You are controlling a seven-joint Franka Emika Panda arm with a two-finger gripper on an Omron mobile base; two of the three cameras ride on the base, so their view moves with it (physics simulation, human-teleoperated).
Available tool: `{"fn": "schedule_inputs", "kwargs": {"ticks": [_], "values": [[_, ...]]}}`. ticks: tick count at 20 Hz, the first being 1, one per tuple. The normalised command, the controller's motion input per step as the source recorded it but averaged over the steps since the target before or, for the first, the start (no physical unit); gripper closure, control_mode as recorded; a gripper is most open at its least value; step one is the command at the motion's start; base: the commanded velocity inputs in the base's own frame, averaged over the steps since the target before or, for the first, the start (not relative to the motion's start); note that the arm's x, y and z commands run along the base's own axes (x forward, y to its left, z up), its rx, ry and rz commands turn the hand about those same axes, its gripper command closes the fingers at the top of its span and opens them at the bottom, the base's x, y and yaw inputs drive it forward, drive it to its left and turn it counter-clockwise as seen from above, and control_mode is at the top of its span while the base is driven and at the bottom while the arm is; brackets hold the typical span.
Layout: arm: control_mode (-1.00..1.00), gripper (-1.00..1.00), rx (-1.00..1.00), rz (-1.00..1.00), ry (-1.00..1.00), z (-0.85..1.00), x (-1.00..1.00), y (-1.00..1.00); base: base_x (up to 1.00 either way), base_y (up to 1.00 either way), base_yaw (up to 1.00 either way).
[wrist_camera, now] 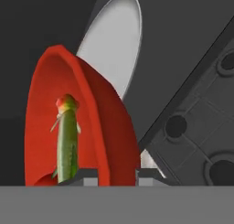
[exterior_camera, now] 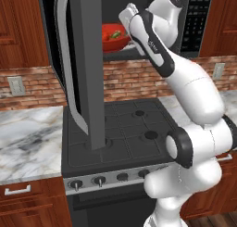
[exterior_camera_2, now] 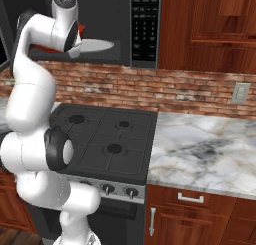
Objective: The microwave is finished heating the fish and tomato. Take the bowl containing the food and place it on the dining counter.
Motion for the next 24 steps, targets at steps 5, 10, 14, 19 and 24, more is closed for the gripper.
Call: {"fn": "schedule_inputs", "kwargs": {"ticks": [5, 10, 14, 19, 24], "values": [[-1.0, 1.0, 0.08, 0.0, -0.25, 0.0, -1.0, -0.11, 0.0, 0.0, 0.0], [-1.0, 1.0, 0.12, 0.0, -0.25, 0.0, -1.0, -0.23, 0.0, 0.0, 0.0], [-1.0, 1.0, 0.13, 0.0, -0.19, 0.0, -1.0, -0.39, 0.0, 0.0, 0.0], [-1.0, 1.0, 0.11, 0.0, -0.02, 0.22, -1.0, -0.52, 0.0, 0.0, 0.0], [-1.0, 1.0, 0.0, 0.0, 0.11, 0.36, -1.0, -0.56, 0.0, 0.0, 0.0]]}}
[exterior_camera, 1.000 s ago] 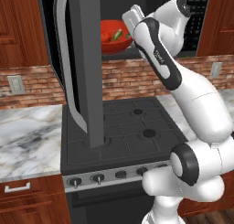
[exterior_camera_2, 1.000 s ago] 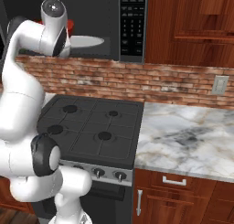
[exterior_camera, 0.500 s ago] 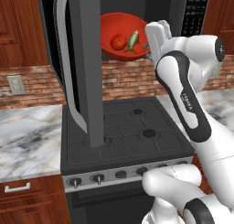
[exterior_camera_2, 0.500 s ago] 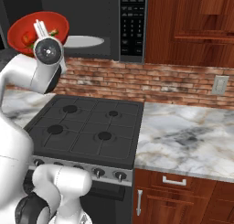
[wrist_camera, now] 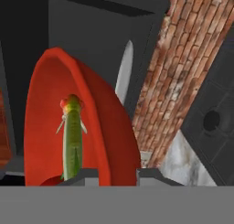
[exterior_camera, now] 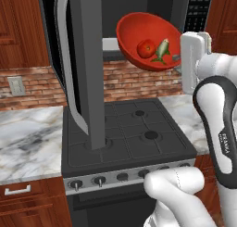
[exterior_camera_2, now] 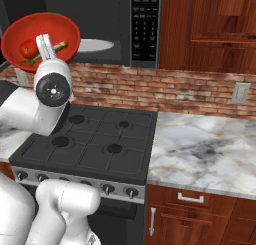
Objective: The microwave is finished heating the fish and tomato. Take the bowl containing the food and place it on the dining counter.
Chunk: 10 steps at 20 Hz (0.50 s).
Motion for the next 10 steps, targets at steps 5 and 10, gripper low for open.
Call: {"fn": "schedule_inputs", "kwargs": {"ticks": [5, 10], "values": [[-1.0, 1.0, -0.01, 0.0, 0.25, 0.1, -1.0, -0.76, 0.0, 0.0, 0.0], [-1.0, 1.0, -0.04, 0.0, 0.21, -0.26, -0.84, -0.56, 0.0, 0.0, 0.0]]}}
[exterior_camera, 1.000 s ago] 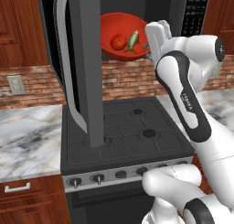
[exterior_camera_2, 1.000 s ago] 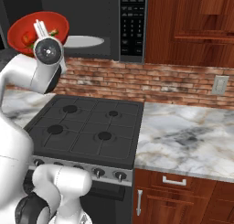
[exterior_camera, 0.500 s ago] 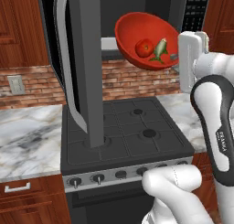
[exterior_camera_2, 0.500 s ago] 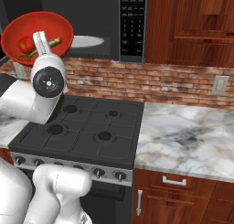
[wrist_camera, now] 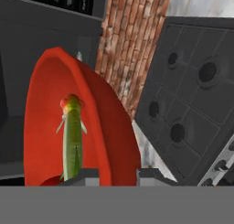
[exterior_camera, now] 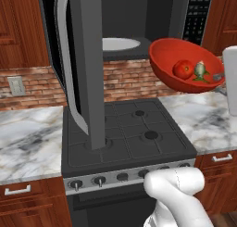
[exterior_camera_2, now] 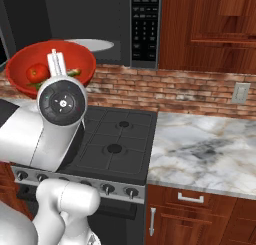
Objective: The microwave is finished heating the fish and tomato. Take the bowl containing the food and place it on the dining counter.
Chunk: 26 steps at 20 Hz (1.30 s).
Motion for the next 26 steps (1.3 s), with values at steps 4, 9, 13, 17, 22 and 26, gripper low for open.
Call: {"fn": "schedule_inputs", "kwargs": {"ticks": [4, 9, 13, 17, 22, 26], "values": [[-1.0, 1.0, 0.0, 0.0, 0.01, -0.01, -0.14, -0.02, 0.0, 0.0, 0.0], [-1.0, 1.0, -0.01, 0.0, 0.01, 0.0, 0.0, 0.0, 0.0, 0.0, 0.0], [-1.0, 1.0, 0.0, 0.0, 0.0, 0.0, 0.0, 0.0, 0.0, 0.0, 0.0], [-1.0, 1.0, 0.0, 0.0, 0.0, 0.0, -0.02, 0.0, 0.0, 0.0, 0.0], [1.0, 1.0, 0.0, 0.0, 0.0, -0.02, -0.03, 0.0, -0.09, -0.03, 0.01], [1.0, 1.0, 0.0, 0.0, 0.0, 0.0, 0.0, 0.0, -0.39, -0.39, 0.1]]}}
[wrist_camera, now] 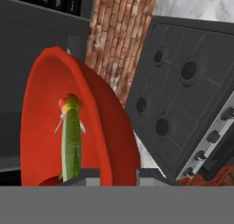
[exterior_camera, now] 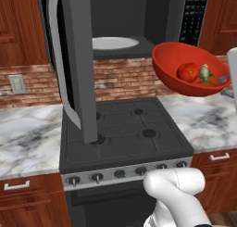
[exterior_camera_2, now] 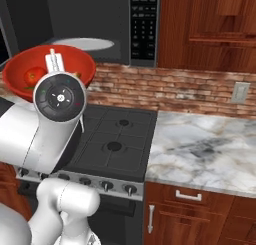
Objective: The microwave is finished heating the fish and tomato. Take the bowl containing the food and place it on the dining counter.
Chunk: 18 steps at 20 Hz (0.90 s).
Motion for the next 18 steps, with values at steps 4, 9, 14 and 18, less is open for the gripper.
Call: {"fn": "schedule_inputs", "kwargs": {"ticks": [4, 9, 14, 18], "values": [[1.0, 1.0, 0.0, 0.0, 0.0, 0.0, 0.0, 0.0, -0.61, -0.7, 0.21], [1.0, 1.0, 0.0, 0.0, 0.0, 0.0, 0.0, 0.0, -0.9, -0.86, 0.35], [1.0, 1.0, 0.0, 0.0, 0.0, 0.0, 0.0, 0.0, -0.84, -0.61, 0.58], [1.0, 1.0, 0.0, 0.0, 0.0, 0.0, 0.0, 0.0, -0.72, -0.39, 0.75]]}}
